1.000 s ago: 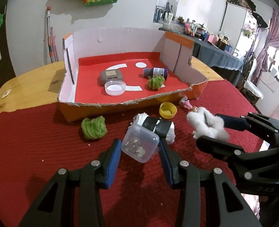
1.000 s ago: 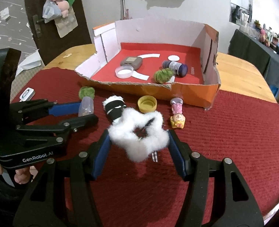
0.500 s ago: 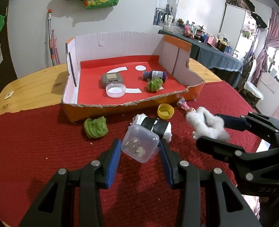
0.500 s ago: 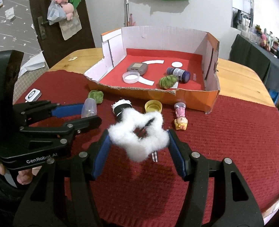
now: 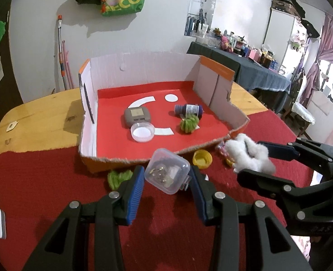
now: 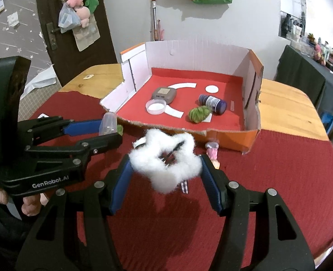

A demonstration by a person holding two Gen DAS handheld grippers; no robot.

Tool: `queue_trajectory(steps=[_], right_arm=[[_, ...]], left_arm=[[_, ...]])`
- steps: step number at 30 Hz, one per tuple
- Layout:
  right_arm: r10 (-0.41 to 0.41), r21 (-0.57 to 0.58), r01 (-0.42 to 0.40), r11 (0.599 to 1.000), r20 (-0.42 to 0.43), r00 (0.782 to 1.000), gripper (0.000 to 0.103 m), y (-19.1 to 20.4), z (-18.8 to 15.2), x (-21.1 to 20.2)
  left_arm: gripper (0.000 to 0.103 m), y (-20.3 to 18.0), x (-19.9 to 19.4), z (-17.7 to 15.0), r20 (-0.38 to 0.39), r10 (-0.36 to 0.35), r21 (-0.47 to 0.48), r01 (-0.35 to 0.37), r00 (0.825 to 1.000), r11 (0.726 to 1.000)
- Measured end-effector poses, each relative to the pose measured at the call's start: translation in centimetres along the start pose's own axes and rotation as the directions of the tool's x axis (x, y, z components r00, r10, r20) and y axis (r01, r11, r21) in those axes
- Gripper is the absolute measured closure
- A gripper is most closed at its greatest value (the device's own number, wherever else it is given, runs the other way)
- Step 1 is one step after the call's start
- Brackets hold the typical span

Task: Organize objects
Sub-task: 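Lift the clear box and white star and carry both over the box wall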

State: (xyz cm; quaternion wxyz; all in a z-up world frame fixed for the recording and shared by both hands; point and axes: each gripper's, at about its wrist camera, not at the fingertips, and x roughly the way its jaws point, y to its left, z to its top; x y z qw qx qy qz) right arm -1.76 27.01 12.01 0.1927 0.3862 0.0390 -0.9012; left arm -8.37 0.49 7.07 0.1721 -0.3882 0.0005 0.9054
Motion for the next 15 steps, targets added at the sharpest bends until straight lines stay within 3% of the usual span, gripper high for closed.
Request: queue_trajectory(steps=[15], right_arm=[[0.030, 0.001, -0.030, 1.000, -0.040, 0.999, 0.045, -1.8, 4.3, 2.9]], left_arm=[[0.060, 1.9, 3.1, 4.2, -0.055, 0.009, 0.007, -0.008, 0.998, 1.000]])
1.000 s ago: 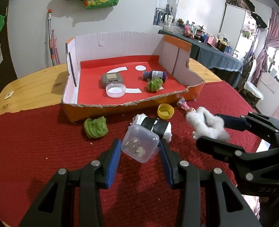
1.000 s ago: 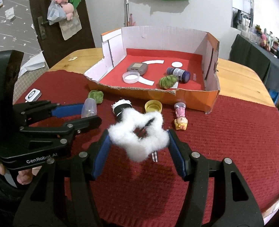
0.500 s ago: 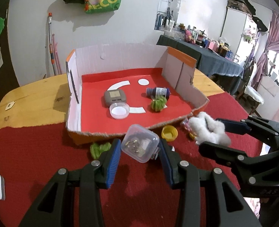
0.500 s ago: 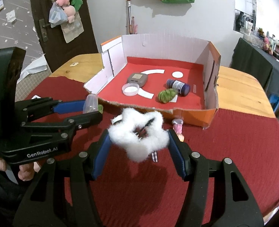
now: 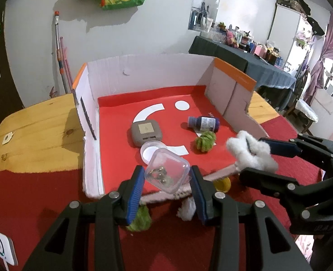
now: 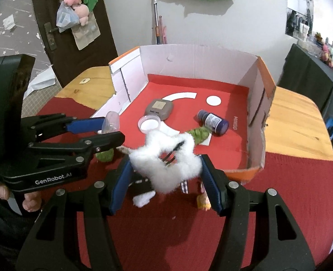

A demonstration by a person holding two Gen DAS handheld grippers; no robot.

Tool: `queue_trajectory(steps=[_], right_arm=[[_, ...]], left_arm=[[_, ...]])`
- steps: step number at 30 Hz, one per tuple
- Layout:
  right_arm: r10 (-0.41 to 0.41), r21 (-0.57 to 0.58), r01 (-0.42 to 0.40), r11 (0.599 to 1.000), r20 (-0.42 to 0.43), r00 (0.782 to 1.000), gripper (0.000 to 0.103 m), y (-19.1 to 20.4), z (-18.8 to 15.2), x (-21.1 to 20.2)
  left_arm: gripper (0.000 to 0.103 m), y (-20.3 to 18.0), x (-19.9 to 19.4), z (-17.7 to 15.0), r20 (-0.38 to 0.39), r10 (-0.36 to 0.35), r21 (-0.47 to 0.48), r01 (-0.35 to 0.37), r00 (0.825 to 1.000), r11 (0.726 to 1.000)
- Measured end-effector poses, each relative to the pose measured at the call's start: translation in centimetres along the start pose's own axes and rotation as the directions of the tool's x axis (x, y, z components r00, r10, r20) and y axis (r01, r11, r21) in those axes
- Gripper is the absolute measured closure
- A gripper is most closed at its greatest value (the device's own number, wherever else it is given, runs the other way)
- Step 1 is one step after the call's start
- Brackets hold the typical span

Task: Organize objects
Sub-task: 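Lift the clear box and white star and carry both over the box wall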

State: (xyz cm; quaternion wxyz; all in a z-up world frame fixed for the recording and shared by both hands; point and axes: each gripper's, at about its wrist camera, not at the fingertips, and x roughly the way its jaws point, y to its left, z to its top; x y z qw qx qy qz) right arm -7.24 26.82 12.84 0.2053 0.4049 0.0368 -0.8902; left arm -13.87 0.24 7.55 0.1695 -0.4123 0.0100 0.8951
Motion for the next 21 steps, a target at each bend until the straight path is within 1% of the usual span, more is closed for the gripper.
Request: queue_trajectory(steps=[8, 21], right_arm=[[0.004, 0.002, -0.004, 1.000, -0.037, 0.999, 0.045, -0.9, 1.6, 2.2], [0.014, -0.009, -0.016, 1.000, -0.119, 0.993, 0.045, -1.5, 2.2, 5.3]], left_arm=[[0.060, 0.6, 2.0, 0.9, -0.042, -0.005, 0.006, 0.005, 0.999, 1.000], [0.060, 1.0, 4.7, 1.2, -0.135, -0.036, 0.025, 0.040, 0.990, 0.999]])
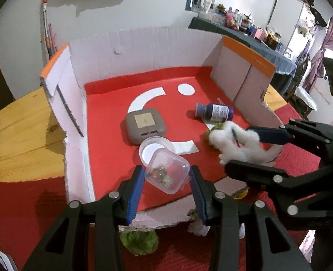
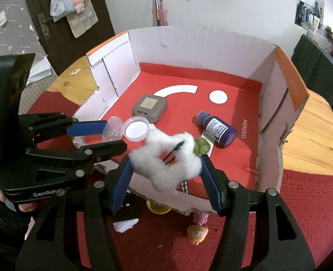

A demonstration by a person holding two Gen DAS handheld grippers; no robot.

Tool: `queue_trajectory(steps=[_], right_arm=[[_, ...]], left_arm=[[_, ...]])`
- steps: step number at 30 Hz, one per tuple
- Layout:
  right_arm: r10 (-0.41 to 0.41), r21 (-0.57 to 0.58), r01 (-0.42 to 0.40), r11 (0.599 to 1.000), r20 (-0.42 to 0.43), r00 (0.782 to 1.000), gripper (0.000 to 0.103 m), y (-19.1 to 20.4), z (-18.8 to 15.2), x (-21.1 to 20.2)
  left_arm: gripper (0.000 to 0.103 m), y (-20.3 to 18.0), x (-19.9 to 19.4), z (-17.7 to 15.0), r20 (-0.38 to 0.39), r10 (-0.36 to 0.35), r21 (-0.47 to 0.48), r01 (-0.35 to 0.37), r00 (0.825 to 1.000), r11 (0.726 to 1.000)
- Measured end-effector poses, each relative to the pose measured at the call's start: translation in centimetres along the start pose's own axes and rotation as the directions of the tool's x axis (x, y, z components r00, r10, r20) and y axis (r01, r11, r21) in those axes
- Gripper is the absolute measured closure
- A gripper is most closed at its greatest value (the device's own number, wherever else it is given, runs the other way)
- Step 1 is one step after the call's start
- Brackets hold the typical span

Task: Organize objects
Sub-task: 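Lift the clear box and white star and carry both over the box wall, then lower the clear box and white star onto the red floor and open both grippers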

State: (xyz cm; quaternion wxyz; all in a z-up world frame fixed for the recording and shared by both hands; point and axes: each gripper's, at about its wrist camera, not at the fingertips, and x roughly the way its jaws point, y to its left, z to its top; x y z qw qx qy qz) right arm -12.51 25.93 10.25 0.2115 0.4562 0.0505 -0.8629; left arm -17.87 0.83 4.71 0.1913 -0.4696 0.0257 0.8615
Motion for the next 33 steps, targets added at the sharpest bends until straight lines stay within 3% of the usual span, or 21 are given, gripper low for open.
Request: queue_trajectory(steps=[10, 33], right_arm=[[-0.002, -0.021, 0.001, 1.000, -0.075, 0.997, 0.045, -0.3, 0.3, 2.1], [-0.014, 0.034, 0.016, 0.999, -0.054, 0.998, 0.045, -2.3, 0.9, 3.7]], left_arm=[[0.060, -0.1, 1.5, -0.1, -0.065, -0.006, 0.050, 0.009, 0.998, 0.999], [0.060, 0.8, 2.7, 1.5, -0.028, 0.060, 0.044, -0.059, 0.998, 0.997]])
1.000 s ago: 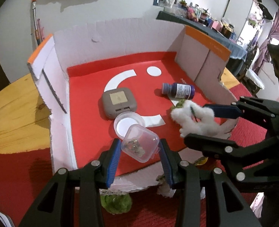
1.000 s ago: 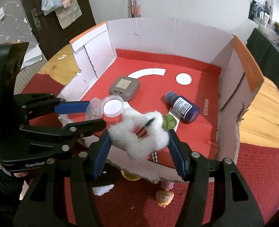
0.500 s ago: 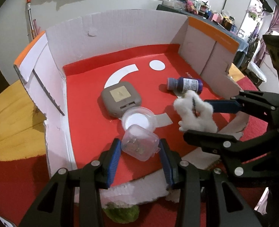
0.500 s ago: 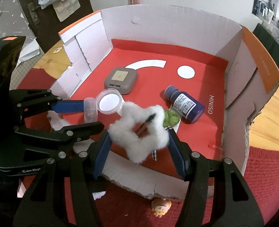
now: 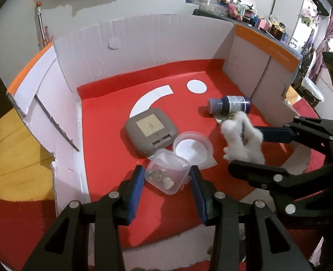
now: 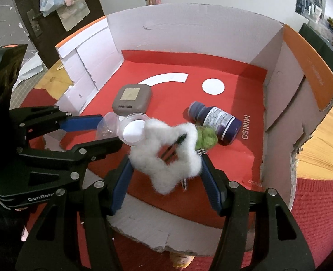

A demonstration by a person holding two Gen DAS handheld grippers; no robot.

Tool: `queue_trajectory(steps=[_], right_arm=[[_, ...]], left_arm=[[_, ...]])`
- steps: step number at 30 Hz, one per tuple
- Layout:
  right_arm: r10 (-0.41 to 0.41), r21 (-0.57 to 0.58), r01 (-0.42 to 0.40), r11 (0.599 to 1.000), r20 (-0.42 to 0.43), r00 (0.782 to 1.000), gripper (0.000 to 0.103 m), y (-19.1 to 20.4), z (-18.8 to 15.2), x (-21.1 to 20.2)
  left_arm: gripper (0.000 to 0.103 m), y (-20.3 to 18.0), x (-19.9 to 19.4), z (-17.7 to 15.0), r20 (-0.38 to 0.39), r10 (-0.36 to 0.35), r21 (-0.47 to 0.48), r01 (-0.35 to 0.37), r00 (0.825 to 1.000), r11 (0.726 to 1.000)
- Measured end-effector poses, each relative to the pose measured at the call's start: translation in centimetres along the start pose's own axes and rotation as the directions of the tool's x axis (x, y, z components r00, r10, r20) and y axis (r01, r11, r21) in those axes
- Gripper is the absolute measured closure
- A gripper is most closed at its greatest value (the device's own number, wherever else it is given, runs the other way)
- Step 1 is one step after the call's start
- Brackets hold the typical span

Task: Organize objects
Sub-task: 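Lower the clear box and white star onto the red floor and open both grippers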

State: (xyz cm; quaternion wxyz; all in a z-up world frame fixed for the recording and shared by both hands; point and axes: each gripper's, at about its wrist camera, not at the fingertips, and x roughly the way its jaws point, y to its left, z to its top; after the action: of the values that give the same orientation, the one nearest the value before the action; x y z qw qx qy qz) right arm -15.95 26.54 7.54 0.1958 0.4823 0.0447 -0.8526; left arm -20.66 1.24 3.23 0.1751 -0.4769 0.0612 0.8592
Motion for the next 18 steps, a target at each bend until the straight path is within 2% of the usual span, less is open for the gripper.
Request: queue_trajectory(steps=[18], right_arm=[[-0.028, 0.037, 0.028, 0.999, 0.018, 0.999, 0.045, -0.91, 0.23, 0.88]], left_arm=[[0.060, 0.18, 0.77, 0.83, 0.011, 0.032, -0.024, -0.031, 0.999, 0.999]])
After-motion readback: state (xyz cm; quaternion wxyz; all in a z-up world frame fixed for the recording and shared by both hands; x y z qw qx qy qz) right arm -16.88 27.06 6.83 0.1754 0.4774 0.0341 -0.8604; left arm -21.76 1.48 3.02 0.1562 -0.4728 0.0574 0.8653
